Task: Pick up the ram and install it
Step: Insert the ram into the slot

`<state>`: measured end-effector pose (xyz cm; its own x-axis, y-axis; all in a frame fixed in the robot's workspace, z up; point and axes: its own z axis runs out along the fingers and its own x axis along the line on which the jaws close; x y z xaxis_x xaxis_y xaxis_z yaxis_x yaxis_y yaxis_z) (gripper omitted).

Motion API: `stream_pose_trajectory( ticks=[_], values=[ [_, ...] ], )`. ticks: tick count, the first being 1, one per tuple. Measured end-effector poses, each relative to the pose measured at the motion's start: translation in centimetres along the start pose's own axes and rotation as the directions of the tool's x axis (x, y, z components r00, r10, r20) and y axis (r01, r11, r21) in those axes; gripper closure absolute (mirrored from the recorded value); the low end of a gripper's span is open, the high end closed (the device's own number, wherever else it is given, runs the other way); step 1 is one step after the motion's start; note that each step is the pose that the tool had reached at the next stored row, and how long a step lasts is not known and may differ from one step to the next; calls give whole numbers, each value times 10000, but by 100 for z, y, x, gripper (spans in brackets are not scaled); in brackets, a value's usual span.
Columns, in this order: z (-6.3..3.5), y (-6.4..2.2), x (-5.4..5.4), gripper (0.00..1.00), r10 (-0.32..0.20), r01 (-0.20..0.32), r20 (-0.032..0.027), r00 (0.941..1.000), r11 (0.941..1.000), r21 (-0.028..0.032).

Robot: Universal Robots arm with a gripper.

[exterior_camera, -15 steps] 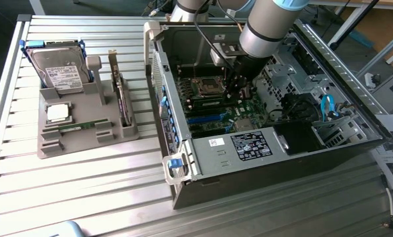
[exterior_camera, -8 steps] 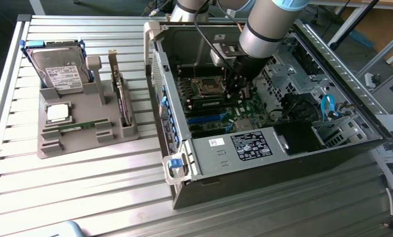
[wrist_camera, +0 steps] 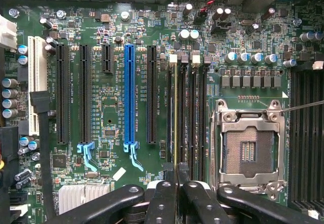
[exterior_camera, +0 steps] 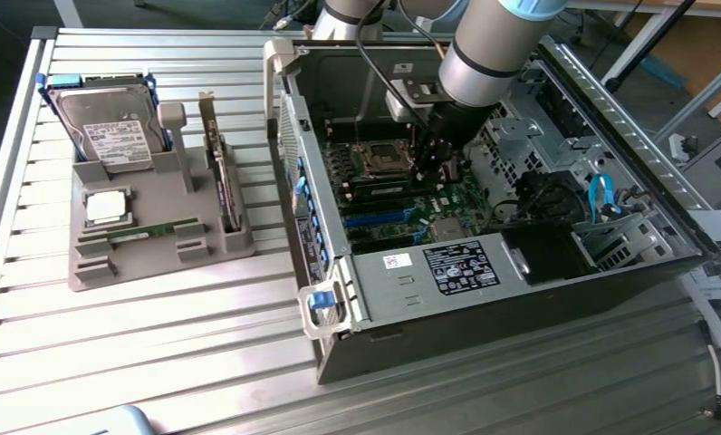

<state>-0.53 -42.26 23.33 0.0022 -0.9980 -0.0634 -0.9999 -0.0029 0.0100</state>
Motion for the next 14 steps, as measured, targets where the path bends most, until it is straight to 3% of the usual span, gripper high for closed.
stream_pose_trajectory(
  ticks=[3,6,14],
  values=[
    [1,-1,-1,87,-1,1,3,10000,10000,3],
    [1,0,0,75,-1,1,1,10000,10000,1],
    [0,0,0,75,0,0,0,10000,10000,0]
  ],
)
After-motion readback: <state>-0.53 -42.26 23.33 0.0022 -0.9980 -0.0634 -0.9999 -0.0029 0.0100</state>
